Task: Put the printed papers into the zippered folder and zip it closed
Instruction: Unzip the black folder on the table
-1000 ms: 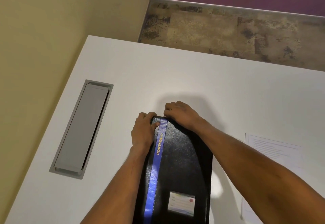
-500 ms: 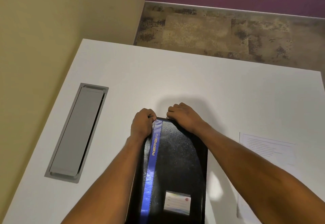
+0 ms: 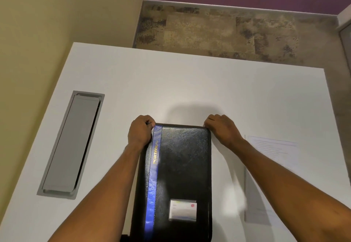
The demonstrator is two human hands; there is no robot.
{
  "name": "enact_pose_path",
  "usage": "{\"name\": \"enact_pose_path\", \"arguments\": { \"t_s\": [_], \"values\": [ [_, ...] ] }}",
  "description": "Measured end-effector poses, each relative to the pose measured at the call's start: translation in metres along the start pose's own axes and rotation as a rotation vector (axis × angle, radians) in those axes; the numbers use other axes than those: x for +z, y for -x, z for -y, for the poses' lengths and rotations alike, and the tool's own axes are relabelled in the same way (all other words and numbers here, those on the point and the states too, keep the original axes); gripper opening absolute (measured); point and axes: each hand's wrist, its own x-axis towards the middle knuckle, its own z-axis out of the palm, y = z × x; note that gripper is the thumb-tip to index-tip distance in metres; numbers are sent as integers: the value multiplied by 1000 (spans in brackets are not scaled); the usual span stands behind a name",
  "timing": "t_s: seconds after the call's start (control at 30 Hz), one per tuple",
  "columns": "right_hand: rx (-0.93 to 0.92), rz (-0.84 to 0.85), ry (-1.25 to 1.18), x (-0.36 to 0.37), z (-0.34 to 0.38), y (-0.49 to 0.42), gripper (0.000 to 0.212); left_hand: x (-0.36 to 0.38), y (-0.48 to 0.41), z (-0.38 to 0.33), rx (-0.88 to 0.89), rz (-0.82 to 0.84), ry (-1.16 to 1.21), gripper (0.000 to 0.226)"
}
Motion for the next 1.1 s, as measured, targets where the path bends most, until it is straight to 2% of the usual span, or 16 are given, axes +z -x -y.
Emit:
{"name": "enact_pose_path", "arguments": {
  "t_s": [0.27,0.4,0.5,0.53,0.67,0.8,0.9,1.0,1.1],
  "values": [
    [277,-82,-121,23,16,71,13,1,8,-9,-50,-37,-41,20],
    [342,-116,-151,38,38,108,10,7,14,-9,-57,-74,-40,26],
    [392,-158,-207,46,55,134,10,9,25,-10,-30,-101,-2,16],
    [410,-172,-228,48,59,141,11,9,31,-10,1,-103,-3,20],
    [476,-174,-280,48,69,160,6,4,73,-4,90,66,-206,83],
    [480,-123,-274,43,73,160,14,-12,145,33,16,235,-240,120],
    [529,-141,-306,37,79,158,16,-15,202,66,37,399,-269,147],
    [532,-136,-287,32,83,156,19,-10,243,86,105,458,-372,162],
    [542,-141,-264,32,87,156,23,-1,266,95,135,424,-480,166]
  ]
}}
